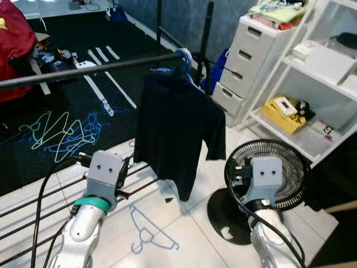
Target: Hang hanger
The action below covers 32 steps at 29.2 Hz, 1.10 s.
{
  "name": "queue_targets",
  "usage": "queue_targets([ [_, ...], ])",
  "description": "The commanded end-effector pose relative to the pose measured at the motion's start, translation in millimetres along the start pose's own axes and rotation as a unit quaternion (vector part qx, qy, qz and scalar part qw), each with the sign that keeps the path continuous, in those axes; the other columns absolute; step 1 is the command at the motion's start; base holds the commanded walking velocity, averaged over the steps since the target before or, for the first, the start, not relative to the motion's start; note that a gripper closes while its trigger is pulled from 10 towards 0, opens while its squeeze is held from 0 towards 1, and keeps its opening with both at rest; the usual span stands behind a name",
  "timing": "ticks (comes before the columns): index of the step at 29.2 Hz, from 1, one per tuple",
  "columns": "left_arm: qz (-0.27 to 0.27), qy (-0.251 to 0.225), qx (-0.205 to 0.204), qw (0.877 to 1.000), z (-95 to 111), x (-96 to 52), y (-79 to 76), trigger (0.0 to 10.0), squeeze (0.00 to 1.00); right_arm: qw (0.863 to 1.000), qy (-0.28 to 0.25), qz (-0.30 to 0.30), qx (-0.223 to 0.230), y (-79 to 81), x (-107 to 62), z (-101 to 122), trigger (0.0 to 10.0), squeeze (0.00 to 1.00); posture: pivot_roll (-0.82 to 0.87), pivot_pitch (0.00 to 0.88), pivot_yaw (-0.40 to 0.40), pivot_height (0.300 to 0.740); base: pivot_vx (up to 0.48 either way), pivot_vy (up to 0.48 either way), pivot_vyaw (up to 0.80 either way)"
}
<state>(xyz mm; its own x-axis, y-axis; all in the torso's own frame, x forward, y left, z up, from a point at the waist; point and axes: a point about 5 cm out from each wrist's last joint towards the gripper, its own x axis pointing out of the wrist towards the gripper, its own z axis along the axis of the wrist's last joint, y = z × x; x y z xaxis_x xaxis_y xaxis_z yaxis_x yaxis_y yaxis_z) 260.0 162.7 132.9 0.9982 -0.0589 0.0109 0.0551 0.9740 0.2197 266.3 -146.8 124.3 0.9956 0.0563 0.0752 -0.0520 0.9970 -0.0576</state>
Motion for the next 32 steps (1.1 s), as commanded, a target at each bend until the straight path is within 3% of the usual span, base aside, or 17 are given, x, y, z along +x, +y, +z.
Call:
queue_targets([
  [1,0.001,0.001,0.001,1.0,-1,-0.8,-0.6,10.0,0.0,1.0,-0.015,-0.006,-0.024,-9.0,1.6,7,10.0,0.0,-0.01,0.06,-0.008,0.74,0.431,0.0,0.0],
  [3,0.004,0.001,0.001,1.0,0,-0.5,0.8,10.0,0.0,0.999,-0.032,-0.006,-0.042,-14.4,4.9,15,10.0,0.0,-0.01,0.062,-0.006,0.74,0.435,0.0,0.0],
  [5,0.006,0.0,0.002,1.0,1,0.2,2.5,10.0,0.0,0.994,-0.065,-0.012,-0.09,-31.6,14.5,34,10.0,0.0,-0.01,0.062,-0.003,0.74,0.431,0.0,0.0],
  [10,0.004,-0.001,0.003,1.0,1,1.0,2.0,10.0,0.0,0.992,-0.087,-0.023,-0.09,-55.3,28.6,54,10.0,0.0,-0.01,0.063,0.001,0.74,0.427,0.0,0.0],
  [11,0.004,-0.001,0.0,1.0,2,1.8,1.8,10.0,0.0,0.995,-0.088,0.018,-0.045,-53.5,33.5,60,10.0,0.0,-0.01,0.064,0.004,0.74,0.304,0.0,0.0],
  [13,0.006,-0.003,-0.007,1.0,4,2.8,2.1,10.0,0.0,0.987,-0.093,0.121,0.042,-39.2,36.9,72,10.0,0.0,-0.01,0.065,0.005,0.74,0.0,0.0,0.0],
  [15,0.006,-0.004,-0.009,1.0,4,3.0,2.2,10.0,0.0,0.983,-0.094,0.145,0.06,-34.9,36.5,74,10.0,0.0,-0.01,0.065,0.005,0.74,0.0,0.0,0.0],
  [25,0.004,-0.004,-0.002,1.0,4,1.2,4.7,10.0,0.0,0.973,-0.085,0.203,0.069,-19.0,34.3,73,10.0,0.0,0.01,0.066,0.014,0.74,0.0,0.0,0.0],
  [32,-0.001,-0.006,0.0,1.0,6,2.5,4.2,10.0,0.0,0.974,-0.065,0.209,0.052,-19.0,34.2,65,10.0,0.0,0.01,0.07,0.022,0.74,0.0,0.0,0.0],
])
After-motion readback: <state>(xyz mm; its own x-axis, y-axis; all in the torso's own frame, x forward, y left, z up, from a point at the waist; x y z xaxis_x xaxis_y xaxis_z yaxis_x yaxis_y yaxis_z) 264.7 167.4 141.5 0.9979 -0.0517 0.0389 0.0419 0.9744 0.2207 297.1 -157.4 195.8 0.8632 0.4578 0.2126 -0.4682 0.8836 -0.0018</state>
